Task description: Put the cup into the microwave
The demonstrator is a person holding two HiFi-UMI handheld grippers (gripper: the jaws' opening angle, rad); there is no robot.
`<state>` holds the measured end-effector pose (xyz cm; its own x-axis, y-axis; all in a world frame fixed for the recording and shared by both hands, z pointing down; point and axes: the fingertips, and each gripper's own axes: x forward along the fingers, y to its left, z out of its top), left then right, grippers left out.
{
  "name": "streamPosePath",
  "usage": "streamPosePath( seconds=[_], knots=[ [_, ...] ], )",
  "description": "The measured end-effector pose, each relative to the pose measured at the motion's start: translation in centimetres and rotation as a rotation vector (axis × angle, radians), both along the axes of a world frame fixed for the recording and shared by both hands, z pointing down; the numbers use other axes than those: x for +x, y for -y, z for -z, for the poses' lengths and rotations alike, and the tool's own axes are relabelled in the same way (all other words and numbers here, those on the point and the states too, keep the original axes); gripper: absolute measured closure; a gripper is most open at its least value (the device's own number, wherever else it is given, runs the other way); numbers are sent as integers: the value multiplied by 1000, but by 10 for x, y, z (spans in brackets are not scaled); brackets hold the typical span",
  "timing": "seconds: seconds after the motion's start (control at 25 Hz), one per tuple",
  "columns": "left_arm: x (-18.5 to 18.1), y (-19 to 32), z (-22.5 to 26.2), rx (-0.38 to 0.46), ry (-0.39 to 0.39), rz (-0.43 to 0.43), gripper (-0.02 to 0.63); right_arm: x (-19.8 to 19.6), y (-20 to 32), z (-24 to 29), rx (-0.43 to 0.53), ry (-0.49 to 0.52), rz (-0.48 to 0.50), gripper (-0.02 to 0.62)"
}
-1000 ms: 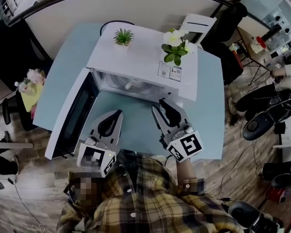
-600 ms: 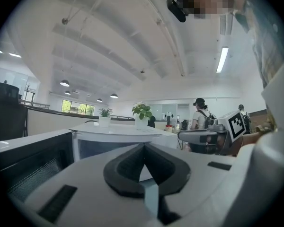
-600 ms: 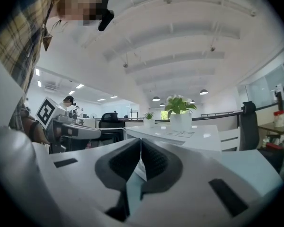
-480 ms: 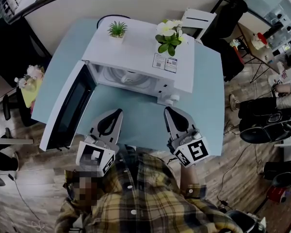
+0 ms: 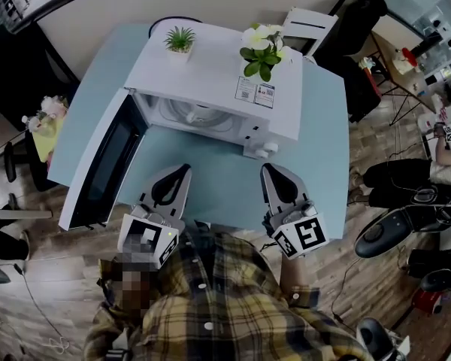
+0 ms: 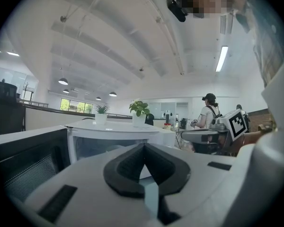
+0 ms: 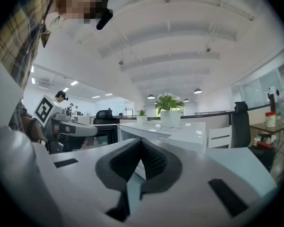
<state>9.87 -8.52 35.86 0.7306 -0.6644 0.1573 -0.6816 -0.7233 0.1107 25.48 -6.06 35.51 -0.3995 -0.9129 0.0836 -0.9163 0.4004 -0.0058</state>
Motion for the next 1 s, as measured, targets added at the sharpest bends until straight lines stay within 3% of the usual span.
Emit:
streamPosePath(
  seconds=[1.0],
  knots=[
    [0,-9,-4,-1,9,6,615,3,-6,-5,-15,44,-1,594]
  ],
)
